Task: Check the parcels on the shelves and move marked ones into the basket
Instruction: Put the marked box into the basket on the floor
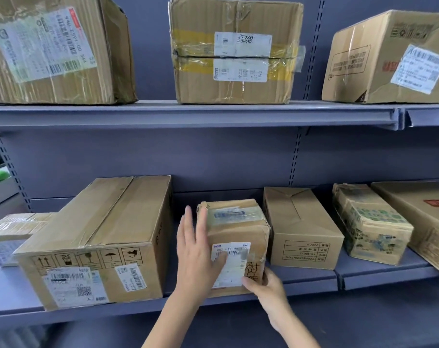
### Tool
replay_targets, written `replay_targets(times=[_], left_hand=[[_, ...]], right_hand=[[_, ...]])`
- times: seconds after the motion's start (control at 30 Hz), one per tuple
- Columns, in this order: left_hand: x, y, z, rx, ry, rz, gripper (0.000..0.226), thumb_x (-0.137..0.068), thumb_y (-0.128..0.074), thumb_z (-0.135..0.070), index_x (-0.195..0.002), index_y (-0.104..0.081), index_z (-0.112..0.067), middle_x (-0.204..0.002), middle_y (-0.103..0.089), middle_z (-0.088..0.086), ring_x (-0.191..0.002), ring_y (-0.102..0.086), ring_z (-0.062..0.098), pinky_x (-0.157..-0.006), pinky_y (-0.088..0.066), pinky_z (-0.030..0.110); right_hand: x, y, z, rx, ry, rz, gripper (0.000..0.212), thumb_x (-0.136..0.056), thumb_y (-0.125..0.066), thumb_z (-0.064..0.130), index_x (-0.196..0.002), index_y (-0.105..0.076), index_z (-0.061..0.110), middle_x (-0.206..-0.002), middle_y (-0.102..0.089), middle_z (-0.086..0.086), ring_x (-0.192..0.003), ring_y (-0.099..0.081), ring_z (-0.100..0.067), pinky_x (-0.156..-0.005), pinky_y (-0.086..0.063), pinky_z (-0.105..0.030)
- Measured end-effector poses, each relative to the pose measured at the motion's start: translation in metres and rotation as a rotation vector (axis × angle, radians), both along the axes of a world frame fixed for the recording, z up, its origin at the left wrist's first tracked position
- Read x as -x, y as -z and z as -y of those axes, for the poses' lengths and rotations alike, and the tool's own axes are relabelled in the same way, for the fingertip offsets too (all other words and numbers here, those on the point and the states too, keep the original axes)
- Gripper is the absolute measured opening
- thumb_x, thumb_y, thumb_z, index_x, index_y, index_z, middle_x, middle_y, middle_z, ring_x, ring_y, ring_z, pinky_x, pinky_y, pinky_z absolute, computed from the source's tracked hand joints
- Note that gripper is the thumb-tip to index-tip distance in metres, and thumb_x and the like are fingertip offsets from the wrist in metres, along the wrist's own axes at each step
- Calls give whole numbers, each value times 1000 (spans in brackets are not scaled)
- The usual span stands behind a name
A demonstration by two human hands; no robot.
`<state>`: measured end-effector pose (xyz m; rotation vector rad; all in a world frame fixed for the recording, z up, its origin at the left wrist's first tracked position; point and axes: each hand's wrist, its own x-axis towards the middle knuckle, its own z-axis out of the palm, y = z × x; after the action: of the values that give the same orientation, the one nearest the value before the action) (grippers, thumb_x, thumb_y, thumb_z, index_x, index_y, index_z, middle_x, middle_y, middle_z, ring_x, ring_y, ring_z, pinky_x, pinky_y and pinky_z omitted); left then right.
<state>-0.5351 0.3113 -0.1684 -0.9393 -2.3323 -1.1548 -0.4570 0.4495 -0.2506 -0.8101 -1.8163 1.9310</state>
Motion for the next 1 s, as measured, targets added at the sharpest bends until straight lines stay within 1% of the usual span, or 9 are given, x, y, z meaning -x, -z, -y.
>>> replay_targets(times=[0.07, 0.13, 0.27, 0.37, 0.47, 0.53, 0.63, 0.77, 1.0], left_hand=[[-2, -19, -6, 104, 7, -217, 93, -68, -76, -19, -140, -17, -29, -153, -22, 12, -141, -17, 32, -113, -17, 43], [-1, -35, -14, 294, 37, -301, 73, -73, -72, -27, -135, -35, -23, -148, -36, 6, -138, -28, 29, -112, -24, 50], [2, -44, -15, 486, 18, -201, 53, -91, -47, -42, -140, -31, -30, -150, -30, -10, -141, -19, 14, -117, -8, 37], [5, -35, -6, 394, 42, -169, 52, -89, -51, -41, -137, -39, -26, -148, -37, -6, -140, -27, 18, -116, -13, 39], [10, -25, 6, 266, 28, -189, 46, -81, -58, -42, -120, -60, -17, -127, -60, 5, -120, -54, 30, -102, -36, 51], [13, -21, 15, 206, 3, -159, 49, -81, -49, -46, -116, -63, -15, -122, -64, 6, -116, -57, 31, -97, -43, 52], [11, -22, 26, 29, -26, -58, 41, -85, -58, -35, -120, -61, -16, -128, -60, 3, -124, -51, 28, -103, -40, 48], [-2, -20, 38, -189, 33, 202, 45, -86, -62, -18, -130, -52, -18, -135, -52, -2, -126, -47, 19, -103, -41, 44], [-22, -8, 36, -225, 137, 453, 58, -87, -58, -30, -139, -32, -29, -128, -55, -7, -116, -53, 11, -96, -49, 38]], right_hand=[[-1, 9, 9, -4, 107, 14, 52, -68, -76, -2, -115, -59, 12, -108, -68, -3, -98, -63, -15, -90, -48, -30], [-5, 10, 22, 43, 221, -13, 57, -68, -73, -6, -121, -54, 6, -109, -67, -7, -97, -63, -17, -90, -47, -30], [-5, 10, 35, 166, 343, -24, 30, -70, -73, -3, -96, -60, 5, -96, -69, -11, -84, -63, -18, -81, -46, -30], [-4, 9, 40, 354, 305, -22, 11, -76, -69, -5, -75, -60, 1, -86, -65, -18, -83, -60, -27, -92, -49, -42], [-5, 1, 51, 440, 107, -60, 8, -82, -64, -2, -89, -61, 0, -93, -66, -15, -95, -60, -27, -100, -44, -41], [-4, -2, 56, 453, 65, -140, 16, -83, -60, -4, -97, -61, 5, -98, -67, -11, -98, -60, -23, -98, -43, -37], [-3, -7, 58, 420, 124, -270, 26, -81, -60, -9, -101, -61, 8, -92, -72, -6, -96, -63, -19, -87, -48, -31], [-10, -23, 51, 319, 248, -381, 47, -77, -65, -6, -115, -50, 17, -110, -67, -4, -106, -61, -18, -97, -45, -40], [-38, -68, 35, -18, 357, -368, 55, -82, -60, -6, -124, -40, 20, -115, -63, -2, -103, -61, -11, -91, -48, -37]])
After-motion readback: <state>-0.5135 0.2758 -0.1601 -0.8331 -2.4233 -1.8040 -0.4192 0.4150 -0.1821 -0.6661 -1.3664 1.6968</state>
